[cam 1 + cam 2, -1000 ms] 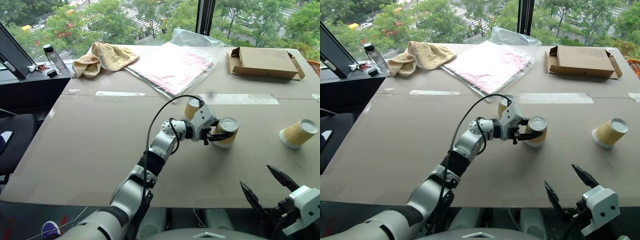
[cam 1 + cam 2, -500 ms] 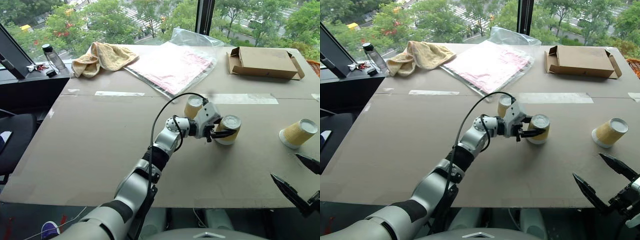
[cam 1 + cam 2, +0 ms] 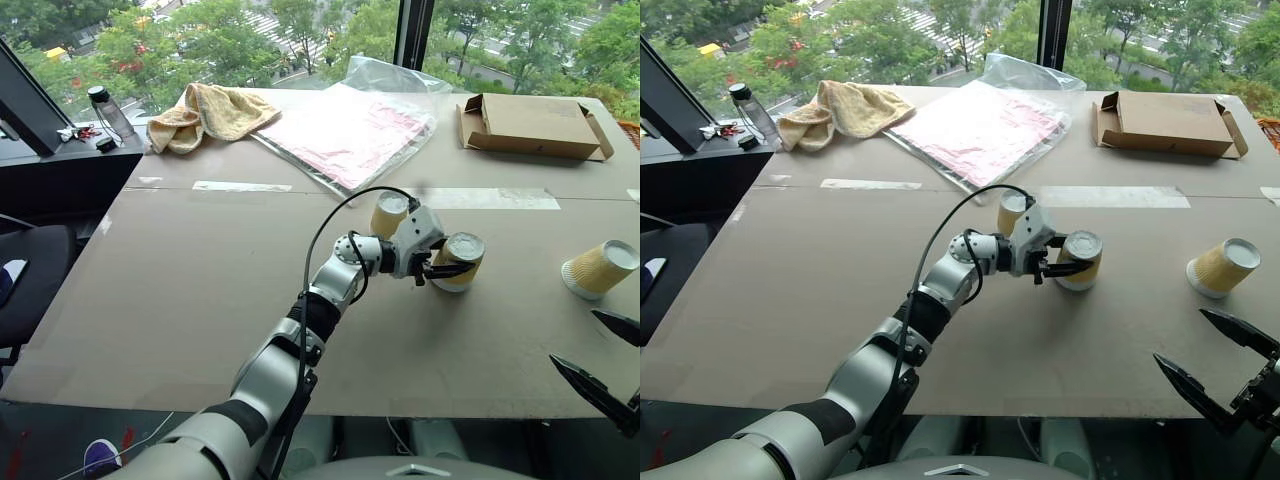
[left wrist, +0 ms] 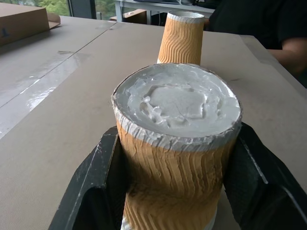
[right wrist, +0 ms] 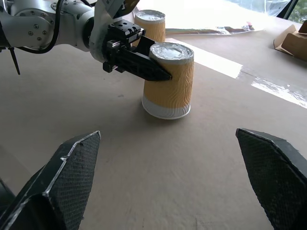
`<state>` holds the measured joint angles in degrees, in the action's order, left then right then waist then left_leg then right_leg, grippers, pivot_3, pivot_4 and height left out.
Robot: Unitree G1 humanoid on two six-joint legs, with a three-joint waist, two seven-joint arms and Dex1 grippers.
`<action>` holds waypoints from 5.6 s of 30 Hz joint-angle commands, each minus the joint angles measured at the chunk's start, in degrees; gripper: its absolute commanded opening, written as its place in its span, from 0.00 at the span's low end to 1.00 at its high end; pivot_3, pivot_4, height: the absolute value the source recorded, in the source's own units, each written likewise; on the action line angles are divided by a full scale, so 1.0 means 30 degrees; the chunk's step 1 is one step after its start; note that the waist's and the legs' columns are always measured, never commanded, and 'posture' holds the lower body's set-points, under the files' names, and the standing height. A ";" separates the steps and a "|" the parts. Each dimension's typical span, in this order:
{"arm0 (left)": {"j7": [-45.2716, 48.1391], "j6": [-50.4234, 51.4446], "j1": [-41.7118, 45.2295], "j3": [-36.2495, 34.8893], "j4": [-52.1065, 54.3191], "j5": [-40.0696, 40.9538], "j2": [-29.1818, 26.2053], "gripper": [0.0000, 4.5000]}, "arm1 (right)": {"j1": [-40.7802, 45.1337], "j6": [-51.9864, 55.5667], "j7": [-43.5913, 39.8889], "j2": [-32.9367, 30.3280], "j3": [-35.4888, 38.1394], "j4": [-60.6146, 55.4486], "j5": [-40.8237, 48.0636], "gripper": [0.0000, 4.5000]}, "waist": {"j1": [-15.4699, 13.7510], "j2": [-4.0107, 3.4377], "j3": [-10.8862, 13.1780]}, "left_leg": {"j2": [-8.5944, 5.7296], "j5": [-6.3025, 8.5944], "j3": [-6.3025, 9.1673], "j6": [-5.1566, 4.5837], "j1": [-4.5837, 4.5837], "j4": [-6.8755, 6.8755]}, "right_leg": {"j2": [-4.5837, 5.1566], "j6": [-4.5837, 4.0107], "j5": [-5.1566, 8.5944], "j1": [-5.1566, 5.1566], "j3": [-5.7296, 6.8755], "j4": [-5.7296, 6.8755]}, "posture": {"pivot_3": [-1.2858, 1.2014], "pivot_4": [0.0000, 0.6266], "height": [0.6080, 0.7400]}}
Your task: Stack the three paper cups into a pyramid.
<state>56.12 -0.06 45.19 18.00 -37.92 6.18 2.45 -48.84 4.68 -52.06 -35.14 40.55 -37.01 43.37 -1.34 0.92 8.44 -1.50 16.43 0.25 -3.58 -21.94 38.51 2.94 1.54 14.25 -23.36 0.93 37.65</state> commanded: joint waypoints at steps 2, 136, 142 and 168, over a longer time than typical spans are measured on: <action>0.0316 -0.0340 0.0178 -0.0572 0.1047 0.0421 -0.0090 0.98 | 0.0007 -0.0045 -0.0193 0.0365 0.0535 -0.0550 -0.0020 1.00 | -0.0001 -0.0001 -0.0001 | 0.0000 0.0000 0.0000 0.0000 0.0000 0.0000 | 0.0001 0.0000 0.0000 0.0000 0.0000 0.0000 | 0.52 0.24 1.00; 0.1304 1.0703 -1.1919 -0.4980 2.2187 1.1605 -1.0982 0.98 | 1.0294 0.9573 1.3887 0.2363 -0.0624 0.2025 -0.5067 1.00 | 0.0171 -0.0182 -0.0072 | 0.0005 -0.0014 -0.0018 0.0022 0.0026 0.0000 | 0.0000 -0.0023 0.0006 0.0003 -0.0028 0.0030 | 0.52 0.24 1.00; 0.1536 0.9868 -1.2483 -0.4861 2.1908 1.1058 -1.1213 0.98 | 1.1858 0.9667 1.3447 0.1778 -0.1493 0.3511 -0.5421 1.00 | 0.0182 -0.0185 -0.0071 | 0.0007 -0.0013 -0.0031 0.0021 0.0031 0.0000 | -0.0002 -0.0021 0.0005 0.0002 -0.0041 0.0029 | 0.52 0.24 1.00; 0.0800 0.6683 -1.3643 -0.5769 2.0215 0.9676 -1.1014 1.00 | 1.6664 0.7378 1.0349 0.0151 -0.2873 0.8295 -0.6443 0.48 | 0.0188 -0.0221 -0.0048 | 0.0009 -0.0011 -0.0031 0.0017 0.0027 -0.0009 | 0.0003 -0.0018 0.0000 0.0001 -0.0044 0.0021 | 0.52 0.24 1.00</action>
<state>59.50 22.54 4.26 2.27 22.88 36.04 -31.02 0.54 27.16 -18.59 -32.63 30.14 -8.23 22.02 -0.78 0.25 8.29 -1.47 16.40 0.15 -3.54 -21.86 38.48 2.95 1.49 14.25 -23.36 0.80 37.72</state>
